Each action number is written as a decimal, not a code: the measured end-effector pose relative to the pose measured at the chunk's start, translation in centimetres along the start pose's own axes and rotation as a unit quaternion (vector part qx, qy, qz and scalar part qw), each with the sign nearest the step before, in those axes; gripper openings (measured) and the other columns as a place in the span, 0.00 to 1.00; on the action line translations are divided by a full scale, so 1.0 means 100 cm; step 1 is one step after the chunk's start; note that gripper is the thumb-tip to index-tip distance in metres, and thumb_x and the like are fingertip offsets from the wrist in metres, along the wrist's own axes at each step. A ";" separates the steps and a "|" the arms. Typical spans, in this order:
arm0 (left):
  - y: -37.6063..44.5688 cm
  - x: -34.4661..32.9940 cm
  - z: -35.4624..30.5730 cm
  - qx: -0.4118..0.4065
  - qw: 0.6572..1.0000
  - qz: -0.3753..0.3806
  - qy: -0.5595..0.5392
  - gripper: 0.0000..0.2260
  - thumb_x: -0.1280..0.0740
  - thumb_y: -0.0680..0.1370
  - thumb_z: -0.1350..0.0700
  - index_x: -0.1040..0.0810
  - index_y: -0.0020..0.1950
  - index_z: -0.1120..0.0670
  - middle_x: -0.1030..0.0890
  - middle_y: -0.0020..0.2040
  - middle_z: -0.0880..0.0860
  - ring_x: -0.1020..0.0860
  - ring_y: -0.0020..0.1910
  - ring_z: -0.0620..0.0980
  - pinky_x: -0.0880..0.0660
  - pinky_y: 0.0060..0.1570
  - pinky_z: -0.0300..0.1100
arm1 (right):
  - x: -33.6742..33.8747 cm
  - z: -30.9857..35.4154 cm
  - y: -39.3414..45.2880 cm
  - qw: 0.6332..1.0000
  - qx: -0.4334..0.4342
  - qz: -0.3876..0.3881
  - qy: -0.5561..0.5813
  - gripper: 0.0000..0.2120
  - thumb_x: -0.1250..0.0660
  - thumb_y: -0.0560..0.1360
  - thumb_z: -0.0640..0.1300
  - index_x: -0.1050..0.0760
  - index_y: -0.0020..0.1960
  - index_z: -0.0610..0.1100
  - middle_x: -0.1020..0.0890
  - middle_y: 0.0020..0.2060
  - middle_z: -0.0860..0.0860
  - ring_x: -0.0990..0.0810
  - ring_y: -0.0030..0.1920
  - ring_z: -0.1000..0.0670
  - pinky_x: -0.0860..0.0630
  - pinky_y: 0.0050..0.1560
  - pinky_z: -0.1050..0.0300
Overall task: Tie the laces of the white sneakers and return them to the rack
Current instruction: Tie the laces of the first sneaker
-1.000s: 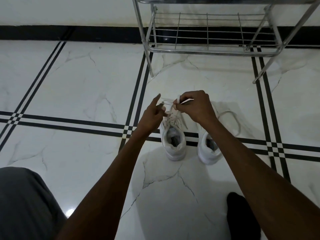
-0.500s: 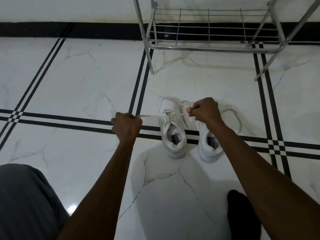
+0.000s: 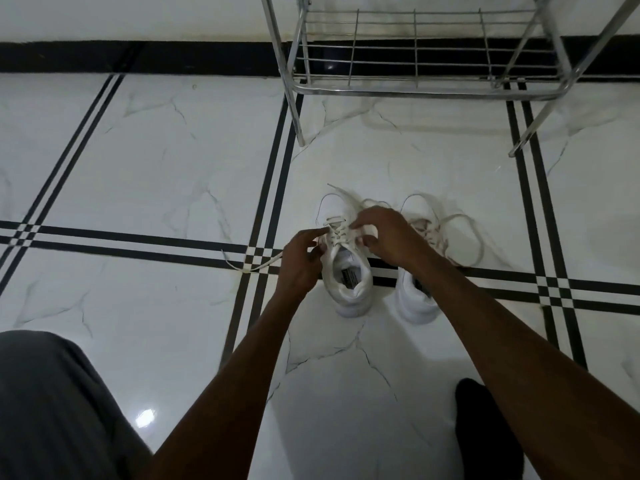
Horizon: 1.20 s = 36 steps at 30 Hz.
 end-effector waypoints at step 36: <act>0.002 -0.009 -0.003 -0.052 0.987 -0.092 0.120 0.05 0.35 0.77 0.68 0.22 0.47 0.60 0.18 0.46 0.56 0.20 0.46 0.54 0.22 0.44 0.46 | -0.023 -0.004 -0.007 0.990 0.000 -0.009 -0.141 0.04 0.35 0.74 0.36 0.26 0.45 0.44 0.20 0.39 0.48 0.22 0.41 0.44 0.32 0.40 0.53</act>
Point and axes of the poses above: each hand's wrist, its own y-axis towards the middle knuckle, its own x-axis out of the back of the hand, z = x × y, the point moved 5 cm from there along y, towards the middle knuckle
